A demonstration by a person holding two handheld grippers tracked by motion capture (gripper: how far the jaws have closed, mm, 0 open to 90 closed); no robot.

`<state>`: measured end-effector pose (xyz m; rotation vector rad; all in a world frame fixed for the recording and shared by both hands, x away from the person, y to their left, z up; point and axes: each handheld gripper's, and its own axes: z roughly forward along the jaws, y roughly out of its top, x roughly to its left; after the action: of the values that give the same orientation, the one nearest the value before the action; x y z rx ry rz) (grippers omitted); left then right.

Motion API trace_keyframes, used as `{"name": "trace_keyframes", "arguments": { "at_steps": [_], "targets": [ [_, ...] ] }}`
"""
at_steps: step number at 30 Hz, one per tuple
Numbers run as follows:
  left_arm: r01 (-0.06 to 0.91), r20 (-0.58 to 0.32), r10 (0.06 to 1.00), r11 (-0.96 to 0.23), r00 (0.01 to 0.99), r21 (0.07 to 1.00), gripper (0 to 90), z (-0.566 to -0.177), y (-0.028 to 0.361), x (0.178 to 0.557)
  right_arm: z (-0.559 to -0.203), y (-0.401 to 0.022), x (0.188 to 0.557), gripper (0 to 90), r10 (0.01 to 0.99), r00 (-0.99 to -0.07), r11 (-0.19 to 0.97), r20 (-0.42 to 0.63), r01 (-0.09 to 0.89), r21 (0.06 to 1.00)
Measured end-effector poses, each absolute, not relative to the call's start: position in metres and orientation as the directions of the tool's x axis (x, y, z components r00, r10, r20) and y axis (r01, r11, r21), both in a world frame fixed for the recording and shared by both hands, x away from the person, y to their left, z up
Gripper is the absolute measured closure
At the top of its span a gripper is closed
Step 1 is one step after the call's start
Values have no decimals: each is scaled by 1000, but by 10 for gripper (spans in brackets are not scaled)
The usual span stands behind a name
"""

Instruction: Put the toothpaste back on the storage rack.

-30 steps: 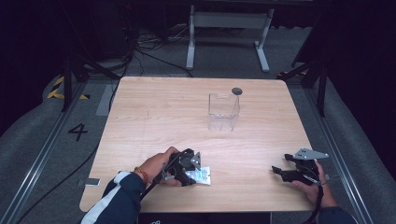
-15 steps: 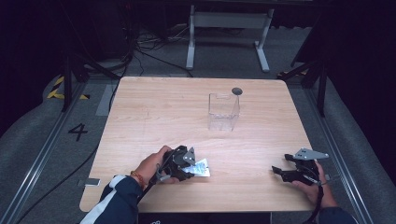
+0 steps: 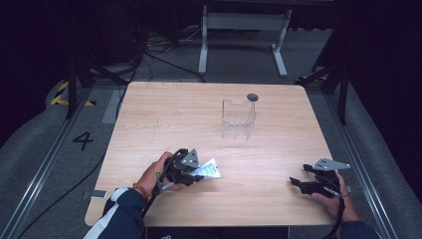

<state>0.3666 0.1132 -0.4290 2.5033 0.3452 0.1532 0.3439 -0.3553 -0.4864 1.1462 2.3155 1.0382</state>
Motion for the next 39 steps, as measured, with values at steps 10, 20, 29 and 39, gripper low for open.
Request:
{"name": "trace_keyframes", "arguments": {
  "at_steps": [10,20,29,39],
  "targets": [
    [227,29,309,-757,951,613,679,-427,120,367,-486,-355,344,211,793,-609,403,6,532,744],
    [219,40,344,-678,938,702,697,-420,131,367,-486,-355,344,211,793,-609,403,6,532,745],
    [203,41,384,-572,922,795,703,-406,137,366,-486,-355,344,211,793,-609,403,6,532,745],
    [212,30,420,-517,907,830,704,-398,136,375,-486,-355,344,211,793,-609,403,7,533,744]
  ]
}}
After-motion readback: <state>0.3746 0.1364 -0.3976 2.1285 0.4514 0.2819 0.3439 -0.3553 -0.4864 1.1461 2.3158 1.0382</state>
